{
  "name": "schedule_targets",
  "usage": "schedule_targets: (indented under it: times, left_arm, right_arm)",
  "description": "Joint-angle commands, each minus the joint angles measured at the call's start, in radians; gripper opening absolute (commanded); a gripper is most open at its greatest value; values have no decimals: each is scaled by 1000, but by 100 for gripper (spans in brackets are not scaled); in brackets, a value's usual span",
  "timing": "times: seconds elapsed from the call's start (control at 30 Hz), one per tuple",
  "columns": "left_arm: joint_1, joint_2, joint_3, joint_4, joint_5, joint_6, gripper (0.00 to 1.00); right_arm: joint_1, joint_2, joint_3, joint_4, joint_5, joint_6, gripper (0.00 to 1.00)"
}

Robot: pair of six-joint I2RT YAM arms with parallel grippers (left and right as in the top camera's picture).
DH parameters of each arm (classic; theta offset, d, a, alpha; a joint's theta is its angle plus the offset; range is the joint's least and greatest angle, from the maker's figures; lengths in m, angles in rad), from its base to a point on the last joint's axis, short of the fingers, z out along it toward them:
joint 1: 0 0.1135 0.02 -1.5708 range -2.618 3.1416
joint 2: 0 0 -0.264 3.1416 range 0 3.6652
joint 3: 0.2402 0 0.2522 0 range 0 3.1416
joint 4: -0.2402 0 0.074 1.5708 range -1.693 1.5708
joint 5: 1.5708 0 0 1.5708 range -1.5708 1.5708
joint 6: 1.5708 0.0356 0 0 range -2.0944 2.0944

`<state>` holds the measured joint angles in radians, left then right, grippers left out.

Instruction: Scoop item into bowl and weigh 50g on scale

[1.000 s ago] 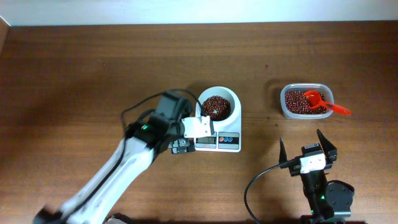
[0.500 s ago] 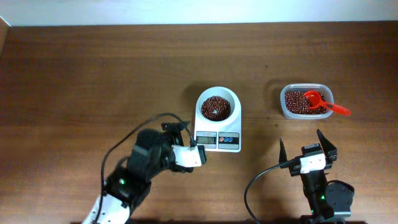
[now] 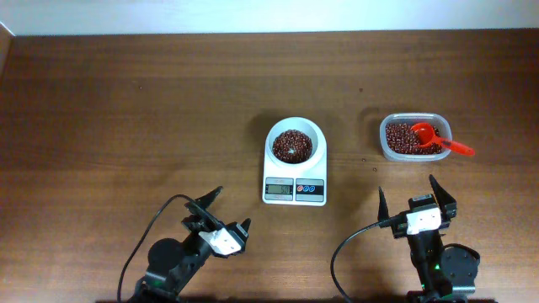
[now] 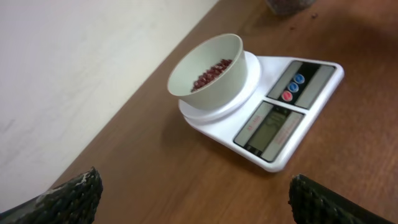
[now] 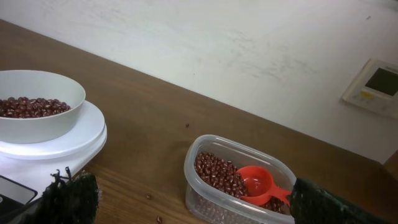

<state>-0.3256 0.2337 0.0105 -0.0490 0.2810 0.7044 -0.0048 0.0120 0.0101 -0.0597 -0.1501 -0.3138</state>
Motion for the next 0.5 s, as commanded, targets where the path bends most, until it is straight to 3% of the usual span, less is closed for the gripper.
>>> schedule_targets:
  times: [0.0, 0.13, 0.3, 0.37, 0.43, 0.47]
  left_arm:
    - [83, -120, -2, -18, -89, -53, 99]
    - [175, -228, -2, -18, -122, -65, 99]
    - [208, -229, -3, -32, -230, -120, 99]
    - [200, -229, -3, -32, -332, -207, 99]
    - [193, -230, -3, -31, -321, -243, 99]
    - [182, -230, -3, -32, -319, -323, 99]
  right_arm:
    - [5, -8, -5, -5, 5, 7, 99]
    - [5, -8, -5, -5, 5, 7, 99]
    - [5, -8, -5, -5, 5, 7, 99]
    - [5, -8, -5, -5, 5, 7, 99]
    - [5, -8, -5, -5, 5, 7, 99]
    - [5, -8, -5, -5, 5, 7, 99]
